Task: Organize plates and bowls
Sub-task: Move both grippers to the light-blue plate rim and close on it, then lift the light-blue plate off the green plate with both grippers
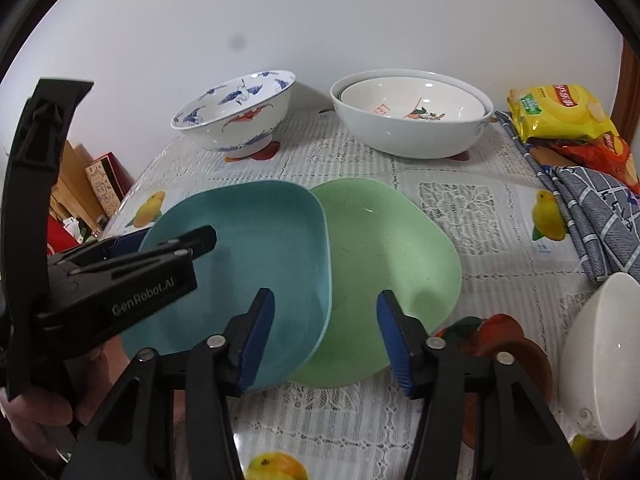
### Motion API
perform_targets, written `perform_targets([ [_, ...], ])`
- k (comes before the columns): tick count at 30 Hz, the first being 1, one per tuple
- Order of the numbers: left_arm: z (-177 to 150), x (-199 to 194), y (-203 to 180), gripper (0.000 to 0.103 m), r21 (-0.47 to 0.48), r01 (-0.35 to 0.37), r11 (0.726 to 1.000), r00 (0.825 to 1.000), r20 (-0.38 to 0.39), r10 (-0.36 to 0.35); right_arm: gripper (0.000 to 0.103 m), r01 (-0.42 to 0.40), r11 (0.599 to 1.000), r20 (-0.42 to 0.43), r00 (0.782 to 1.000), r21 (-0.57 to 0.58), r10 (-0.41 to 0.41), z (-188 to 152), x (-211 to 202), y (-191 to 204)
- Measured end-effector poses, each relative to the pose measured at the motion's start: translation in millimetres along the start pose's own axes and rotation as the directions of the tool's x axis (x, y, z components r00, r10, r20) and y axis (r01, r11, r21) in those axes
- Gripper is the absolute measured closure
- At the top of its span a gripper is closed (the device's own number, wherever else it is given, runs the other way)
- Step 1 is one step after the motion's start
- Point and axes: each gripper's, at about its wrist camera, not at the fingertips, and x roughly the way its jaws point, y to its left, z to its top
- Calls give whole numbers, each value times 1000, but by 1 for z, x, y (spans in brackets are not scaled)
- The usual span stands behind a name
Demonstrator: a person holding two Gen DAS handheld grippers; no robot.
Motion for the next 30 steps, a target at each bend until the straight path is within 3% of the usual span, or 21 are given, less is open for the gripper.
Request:
perform_targets([
  [3, -1, 3, -2, 68, 12, 6, 1000, 1000, 1, -6, 78, -14, 1000, -11, 1000, 3, 14, 0, 6, -1],
  [5, 0, 2, -3, 74, 17, -6, 1000, 1000, 14, 6, 87, -30, 999, -16, 999, 14, 30, -1, 9, -2],
  [7, 1, 1, -1, 83, 10, -7, 1000, 1000, 19, 6, 87, -26, 1000, -11, 1000, 15, 26, -1, 10, -3],
  [10, 2, -2, 2, 87, -8, 24, 1000, 1000, 11, -23, 88, -14, 1000, -7, 1000, 16, 14, -2, 9, -6],
  [22, -10, -33, -6, 90, -80, 132, 988, 991, 3, -132, 92, 29, 998, 62, 998, 58, -33, -2, -34, -21],
  [30, -20, -62, -10, 90, -85, 159, 984, 987, 26, -157, 93, 40, 997, 109, 993, 67, -47, -1, -70, -18],
])
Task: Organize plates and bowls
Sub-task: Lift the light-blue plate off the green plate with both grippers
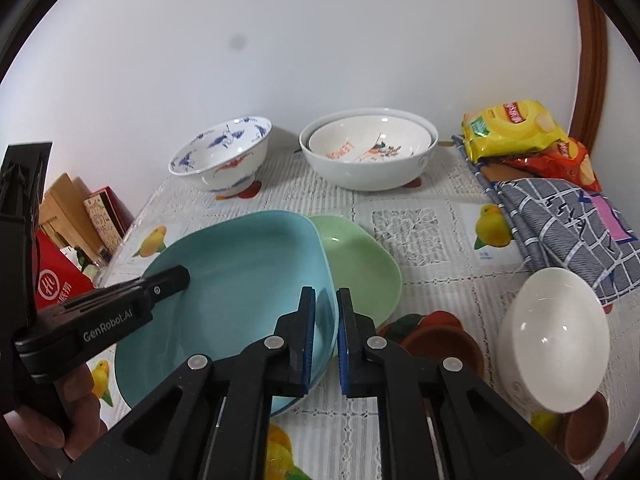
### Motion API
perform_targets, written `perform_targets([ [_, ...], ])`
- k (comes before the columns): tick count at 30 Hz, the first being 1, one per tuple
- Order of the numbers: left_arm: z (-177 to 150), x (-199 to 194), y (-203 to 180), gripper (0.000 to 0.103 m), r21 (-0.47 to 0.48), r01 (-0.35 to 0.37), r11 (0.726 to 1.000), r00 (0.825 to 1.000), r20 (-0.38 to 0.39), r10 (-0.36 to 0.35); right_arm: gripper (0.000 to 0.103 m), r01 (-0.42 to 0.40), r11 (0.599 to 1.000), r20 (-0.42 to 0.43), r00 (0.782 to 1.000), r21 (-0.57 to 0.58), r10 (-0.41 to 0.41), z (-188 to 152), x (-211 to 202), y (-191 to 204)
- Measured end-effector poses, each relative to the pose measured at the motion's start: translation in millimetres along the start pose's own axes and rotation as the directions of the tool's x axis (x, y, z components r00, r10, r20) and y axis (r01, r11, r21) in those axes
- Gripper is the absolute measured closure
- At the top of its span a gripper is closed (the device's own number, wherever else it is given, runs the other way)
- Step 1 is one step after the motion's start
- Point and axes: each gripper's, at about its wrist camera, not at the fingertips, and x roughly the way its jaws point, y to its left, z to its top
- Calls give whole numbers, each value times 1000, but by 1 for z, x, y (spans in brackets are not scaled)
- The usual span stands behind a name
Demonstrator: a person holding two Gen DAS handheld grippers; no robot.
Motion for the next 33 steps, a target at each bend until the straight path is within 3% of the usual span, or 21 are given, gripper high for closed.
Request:
perform_targets([
  [18, -11, -46, -3, 90, 10, -5, 1000, 999, 53, 4, 94, 3, 1000, 53, 999, -4, -3, -6, -43, 13],
  [33, -19, -61, 24, 90, -26, -44, 999, 997, 58, 45, 94, -26, 999, 40, 999, -39, 28, -10, -41, 39],
])
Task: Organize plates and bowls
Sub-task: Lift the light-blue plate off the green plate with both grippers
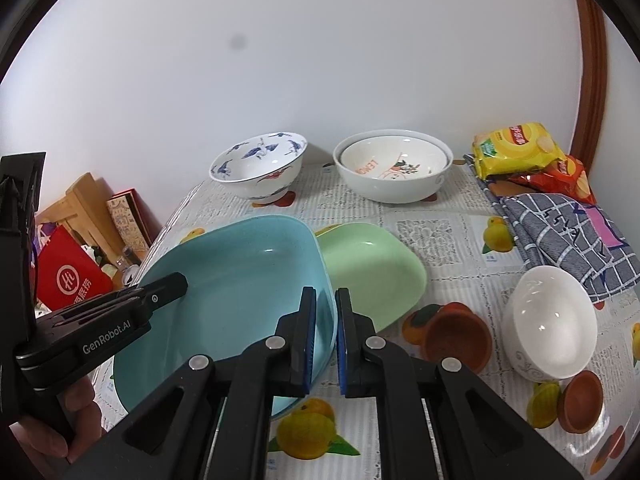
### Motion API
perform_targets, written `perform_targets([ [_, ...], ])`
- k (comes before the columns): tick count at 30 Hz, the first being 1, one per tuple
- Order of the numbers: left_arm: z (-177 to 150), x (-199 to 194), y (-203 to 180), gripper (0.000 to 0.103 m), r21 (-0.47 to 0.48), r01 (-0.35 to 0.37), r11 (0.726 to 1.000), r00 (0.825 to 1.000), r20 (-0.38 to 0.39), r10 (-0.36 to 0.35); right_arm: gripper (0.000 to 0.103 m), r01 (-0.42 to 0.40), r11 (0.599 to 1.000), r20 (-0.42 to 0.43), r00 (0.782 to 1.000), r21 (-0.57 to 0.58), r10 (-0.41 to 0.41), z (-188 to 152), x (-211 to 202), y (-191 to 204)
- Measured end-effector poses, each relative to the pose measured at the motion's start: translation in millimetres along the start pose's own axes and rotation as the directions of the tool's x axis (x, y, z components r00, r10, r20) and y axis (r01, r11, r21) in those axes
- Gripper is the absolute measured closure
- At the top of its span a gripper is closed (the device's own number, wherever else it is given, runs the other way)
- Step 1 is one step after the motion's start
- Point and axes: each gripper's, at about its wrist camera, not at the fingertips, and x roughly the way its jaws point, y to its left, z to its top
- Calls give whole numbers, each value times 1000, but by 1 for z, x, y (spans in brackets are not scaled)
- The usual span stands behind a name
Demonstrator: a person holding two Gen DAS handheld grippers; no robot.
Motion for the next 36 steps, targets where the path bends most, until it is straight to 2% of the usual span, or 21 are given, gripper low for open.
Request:
perform_targets([
  [17, 0, -13, 42, 90, -56, -41, 998, 999, 19, 43, 94, -63, 997, -9, 998, -37, 62, 3, 11, 41],
  [36, -5, -11, 52, 90, -64, -67, 996, 998, 0, 67, 94, -84, 996, -32, 996, -42, 83, -4, 21, 47],
])
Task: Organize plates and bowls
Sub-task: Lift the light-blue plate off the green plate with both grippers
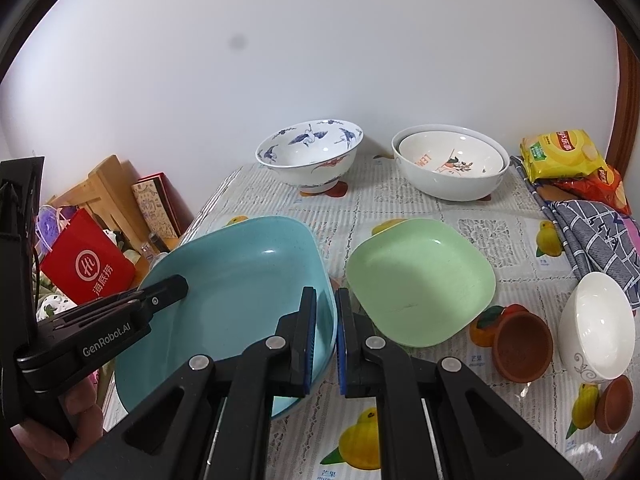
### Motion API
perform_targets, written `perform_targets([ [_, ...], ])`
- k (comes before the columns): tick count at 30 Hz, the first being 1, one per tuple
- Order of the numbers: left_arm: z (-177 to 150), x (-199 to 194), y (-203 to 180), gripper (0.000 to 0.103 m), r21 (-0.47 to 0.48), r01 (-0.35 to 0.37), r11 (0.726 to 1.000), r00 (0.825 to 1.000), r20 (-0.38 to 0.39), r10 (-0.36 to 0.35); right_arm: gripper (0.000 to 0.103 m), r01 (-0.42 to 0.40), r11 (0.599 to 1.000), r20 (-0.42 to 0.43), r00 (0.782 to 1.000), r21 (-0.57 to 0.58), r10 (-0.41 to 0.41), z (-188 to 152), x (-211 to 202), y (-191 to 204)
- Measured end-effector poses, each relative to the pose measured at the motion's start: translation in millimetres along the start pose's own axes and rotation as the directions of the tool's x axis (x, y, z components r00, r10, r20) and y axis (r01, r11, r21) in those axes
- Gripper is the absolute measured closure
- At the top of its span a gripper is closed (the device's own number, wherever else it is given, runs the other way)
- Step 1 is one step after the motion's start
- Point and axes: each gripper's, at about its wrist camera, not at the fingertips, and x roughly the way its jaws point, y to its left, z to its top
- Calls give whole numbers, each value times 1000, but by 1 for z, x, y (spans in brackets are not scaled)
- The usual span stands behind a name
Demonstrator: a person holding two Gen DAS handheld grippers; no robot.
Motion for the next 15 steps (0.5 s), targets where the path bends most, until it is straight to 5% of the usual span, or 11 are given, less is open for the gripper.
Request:
perform_targets([
  [15, -8, 5, 10, 90, -16, -25, 1000, 999, -23, 25, 94, -12, 1000, -33, 999, -10, 11, -11, 10, 7],
])
